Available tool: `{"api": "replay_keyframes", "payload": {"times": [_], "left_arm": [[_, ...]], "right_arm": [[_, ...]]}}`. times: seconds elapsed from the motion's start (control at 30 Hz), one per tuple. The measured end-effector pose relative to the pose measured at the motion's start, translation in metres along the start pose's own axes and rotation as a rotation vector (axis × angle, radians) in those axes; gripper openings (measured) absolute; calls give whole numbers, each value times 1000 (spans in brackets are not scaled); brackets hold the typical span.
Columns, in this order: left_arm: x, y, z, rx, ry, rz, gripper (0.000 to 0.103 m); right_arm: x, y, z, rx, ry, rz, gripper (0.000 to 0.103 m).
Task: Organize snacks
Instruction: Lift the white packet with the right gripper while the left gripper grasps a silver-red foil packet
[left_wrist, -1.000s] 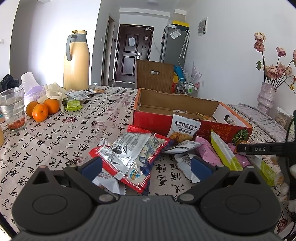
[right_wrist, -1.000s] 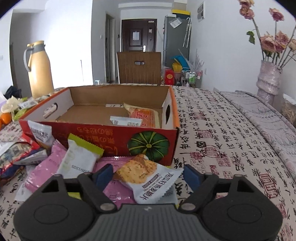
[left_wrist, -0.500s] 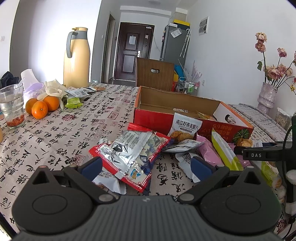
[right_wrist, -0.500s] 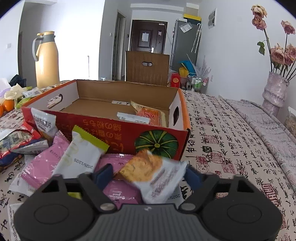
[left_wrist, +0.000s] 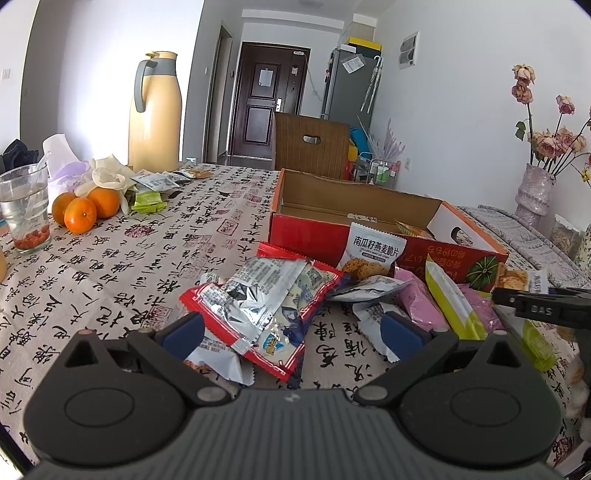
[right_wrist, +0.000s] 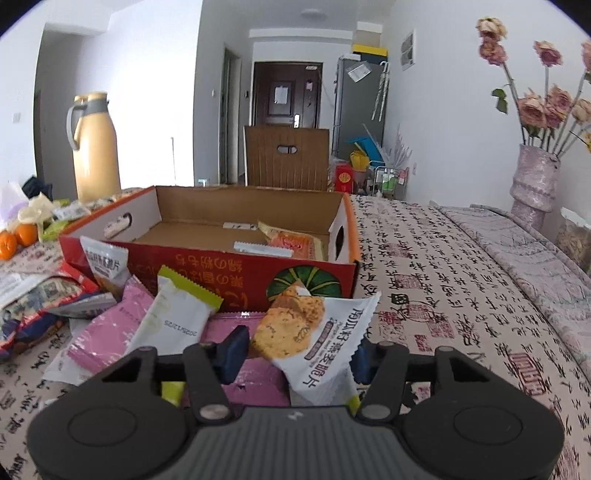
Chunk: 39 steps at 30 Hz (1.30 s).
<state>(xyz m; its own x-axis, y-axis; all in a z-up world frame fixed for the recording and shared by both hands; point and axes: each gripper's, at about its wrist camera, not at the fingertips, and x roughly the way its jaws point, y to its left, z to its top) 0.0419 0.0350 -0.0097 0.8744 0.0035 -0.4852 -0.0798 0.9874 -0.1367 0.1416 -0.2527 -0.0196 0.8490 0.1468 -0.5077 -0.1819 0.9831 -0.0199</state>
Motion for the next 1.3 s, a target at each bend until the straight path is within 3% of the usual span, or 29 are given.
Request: {"api": "replay_keyframes", "payload": {"times": [0.4,0.83,1.13,1.3], "left_arm": [[10,-9,10,54,11,50,103],[64,-25,36,308,112,195,103],[83,-28,27,341,151,185,102],[87,-27,25,326,173,171,81]], "right_arm": [[-40,-10,-17,98,-58,11,56],[-43,-10,-19,119,-68,37,56],[-42,-9,-19,122,-62,38,56],[-41,-8,-20,121,-58,41,56]]}}
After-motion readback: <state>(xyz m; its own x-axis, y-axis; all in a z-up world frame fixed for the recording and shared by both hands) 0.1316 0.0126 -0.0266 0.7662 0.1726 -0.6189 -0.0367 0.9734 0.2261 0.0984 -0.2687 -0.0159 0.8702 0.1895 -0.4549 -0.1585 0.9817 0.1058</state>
